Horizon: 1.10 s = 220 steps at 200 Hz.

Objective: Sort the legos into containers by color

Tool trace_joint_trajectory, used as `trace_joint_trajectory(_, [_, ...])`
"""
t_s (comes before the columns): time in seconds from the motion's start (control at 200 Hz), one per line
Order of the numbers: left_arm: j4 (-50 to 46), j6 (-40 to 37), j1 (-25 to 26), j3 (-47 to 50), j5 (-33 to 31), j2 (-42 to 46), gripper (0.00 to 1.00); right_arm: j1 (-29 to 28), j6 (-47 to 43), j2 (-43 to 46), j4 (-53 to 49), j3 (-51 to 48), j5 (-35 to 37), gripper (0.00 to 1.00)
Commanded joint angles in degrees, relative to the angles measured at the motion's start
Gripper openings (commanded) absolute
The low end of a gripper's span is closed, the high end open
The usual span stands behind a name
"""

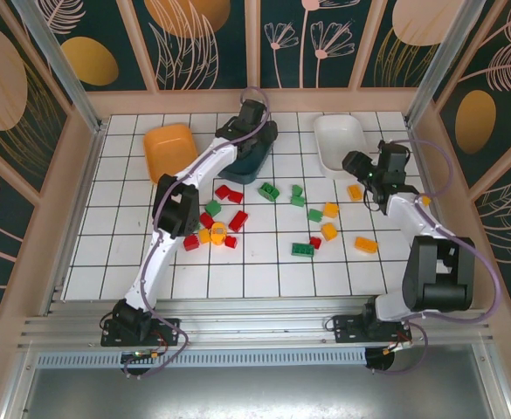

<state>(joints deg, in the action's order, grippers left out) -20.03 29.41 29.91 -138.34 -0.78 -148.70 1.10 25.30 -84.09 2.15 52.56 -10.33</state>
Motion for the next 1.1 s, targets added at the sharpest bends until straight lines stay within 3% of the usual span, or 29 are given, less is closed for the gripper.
trace_joint_trajectory(0.0, [1.84,0.78,-0.02,-1.31,3.17,2.25,0.54,0.58,-5.65,-3.3,-3.31,5.69,2.5,0.74])
trace_joint_trajectory(0.165, [-0.07,-2.89,-0.93,1.87,2.25,10.13,0.66,3.17,-13.39,-13.67,-9.14,16.49,5.26,0.8])
trace_joint_trajectory(0.265, [0.16,-4.44,-4.15,11.29,0.78,17.0,0.69,5.42,-15.74,-22.01,-14.4,25.18,3.49,0.8])
trace_joint_trajectory(0.405, [1.44,-3.78,-11.6,26.73,3.85,24.84,0.68,5.89,-18.53,-29.79,-17.11,32.39,2.26,0.79])
trace_joint_trajectory(0.545, [1.73,-6.11,-14.09,37.83,0.47,30.19,0.68,5.88,-19.52,-34.67,-18.19,36.59,0.78,0.75])
trace_joint_trajectory(0.651, [4.11,-6.47,-15.05,43.45,-1.77,32.14,0.68,5.59,-19.7,-37.46,-18.87,39.13,-0.65,0.68])
trace_joint_trajectory(0.746, [6.14,-5.01,-16.94,45.83,0.19,31.63,0.67,4.62,-20.02,-39.48,-20.17,41.31,-1.19,0.61])
trace_joint_trajectory(0.906, [9.07,-4.83,-18.63,46.49,4.38,29.38,0.64,2.17,-19.35,-40.32,-19.86,41.06,-0.71,0.31])
trace_joint_trajectory(1.096, [12.23,-6.97,-18.6,44.86,9.35,27.44,0.55,-0.6,-16.85,-38.24,-16.66,37.42,1.02,0.19])
